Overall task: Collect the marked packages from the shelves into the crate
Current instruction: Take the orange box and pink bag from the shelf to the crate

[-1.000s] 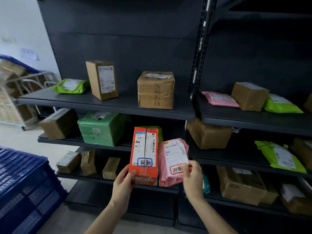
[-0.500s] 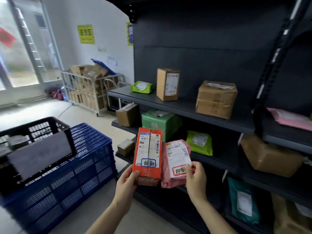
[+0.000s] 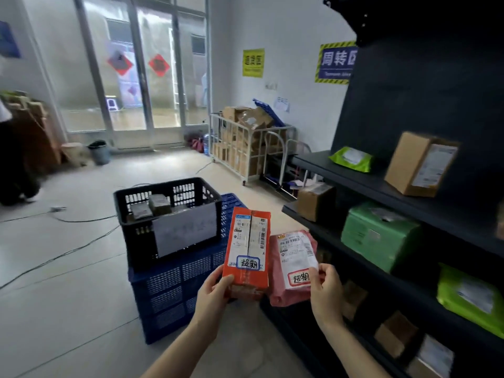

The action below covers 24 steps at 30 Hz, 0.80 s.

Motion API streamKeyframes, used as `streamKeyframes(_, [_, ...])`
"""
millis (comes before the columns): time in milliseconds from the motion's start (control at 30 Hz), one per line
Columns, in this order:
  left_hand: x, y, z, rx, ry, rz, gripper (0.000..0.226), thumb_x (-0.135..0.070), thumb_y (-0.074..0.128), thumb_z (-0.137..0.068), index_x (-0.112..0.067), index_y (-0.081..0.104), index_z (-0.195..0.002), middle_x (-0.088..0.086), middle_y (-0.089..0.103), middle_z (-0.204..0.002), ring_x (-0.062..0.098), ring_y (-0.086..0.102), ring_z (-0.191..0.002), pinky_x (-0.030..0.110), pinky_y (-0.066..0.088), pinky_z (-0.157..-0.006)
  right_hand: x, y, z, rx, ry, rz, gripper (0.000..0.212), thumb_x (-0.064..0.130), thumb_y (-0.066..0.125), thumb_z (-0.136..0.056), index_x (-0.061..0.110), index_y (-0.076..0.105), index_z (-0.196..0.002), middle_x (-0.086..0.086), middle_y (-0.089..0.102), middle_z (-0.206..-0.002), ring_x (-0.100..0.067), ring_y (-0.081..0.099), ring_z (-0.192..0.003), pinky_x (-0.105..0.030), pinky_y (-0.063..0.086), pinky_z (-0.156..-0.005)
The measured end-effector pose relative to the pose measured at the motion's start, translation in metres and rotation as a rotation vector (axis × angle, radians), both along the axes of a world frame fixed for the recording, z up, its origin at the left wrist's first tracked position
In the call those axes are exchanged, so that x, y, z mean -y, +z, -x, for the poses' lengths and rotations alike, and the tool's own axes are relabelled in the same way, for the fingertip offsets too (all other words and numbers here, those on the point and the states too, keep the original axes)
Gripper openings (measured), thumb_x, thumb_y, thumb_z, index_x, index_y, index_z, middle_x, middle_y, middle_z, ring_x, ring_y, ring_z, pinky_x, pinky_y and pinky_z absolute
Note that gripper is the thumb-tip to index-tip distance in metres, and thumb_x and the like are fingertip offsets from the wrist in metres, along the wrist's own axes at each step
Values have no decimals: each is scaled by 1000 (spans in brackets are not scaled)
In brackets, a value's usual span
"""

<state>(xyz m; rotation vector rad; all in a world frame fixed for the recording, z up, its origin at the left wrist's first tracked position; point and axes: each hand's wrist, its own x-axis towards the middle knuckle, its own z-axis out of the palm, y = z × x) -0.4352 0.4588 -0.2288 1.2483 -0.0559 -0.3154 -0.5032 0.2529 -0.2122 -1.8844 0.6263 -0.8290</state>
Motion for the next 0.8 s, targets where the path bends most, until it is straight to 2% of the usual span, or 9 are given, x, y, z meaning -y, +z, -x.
streamKeyframes(100, [-35,1,-50,-2,57,15,31,-14,57,-91,-20,59,-121,7,70,-110,25,68,-99,35,55,-75,-30,3,-55,13,45,-5,10,18,51,-93,14,50,-84,-8,63,-88,-7,61,-72,-13,44,-49])
streamKeyframes(200, [-68,1,-95,11,87,11,36,-14,57,-91,-18,55,-127,10,68,-115,27,67,-103,36,55,-78,-57,2,-103,3,86,-5,9,17,52,-93,11,51,-86,-11,63,-90,-22,63,-80,-26,51,-62])
streamKeyframes(267, [-86,-1,-119,17,119,1,37,-17,58,-91,-18,54,-128,8,67,-115,25,66,-103,36,55,-80,-73,0,-131,-10,109,-5,10,17,52,-93,9,52,-88,-12,63,-90,-24,63,-81,-28,50,-64])
streamKeyframes(400, [-115,-3,-160,23,188,-24,36,-21,57,-91,-20,53,-127,4,67,-112,20,67,-101,30,57,-74,-101,-1,-182,-18,147,13,10,14,54,-92,9,50,-84,-13,61,-88,-29,60,-82,-36,48,-69])
streamKeyframes(533, [-131,-7,-200,-7,257,-52,42,-22,57,-92,-17,48,-133,9,63,-120,25,63,-108,44,53,-92,-116,-3,-232,-23,219,12,10,15,52,-93,9,50,-85,-11,60,-89,-25,57,-82,-29,43,-66])
streamKeyframes(667, [-135,-10,-238,-39,297,-59,43,-21,55,-93,-16,46,-135,11,62,-121,28,62,-109,50,50,-97,-117,-9,-285,-43,250,20,10,18,50,-94,10,49,-88,-9,58,-91,-20,56,-80,-14,38,-57])
streamKeyframes(733, [-134,-11,-260,-50,319,-67,43,-21,54,-93,-15,46,-135,12,63,-121,28,62,-109,51,49,-97,-115,-13,-315,-44,269,9,10,18,50,-94,9,50,-90,-10,59,-92,-20,57,-80,-14,39,-56])
streamKeyframes(800, [-131,-12,-286,-60,347,-67,43,-21,54,-93,-15,46,-135,13,63,-120,28,63,-108,49,51,-94,-108,-16,-348,-46,294,-9,11,19,50,-94,9,50,-90,-11,60,-93,-22,60,-82,-20,45,-58])
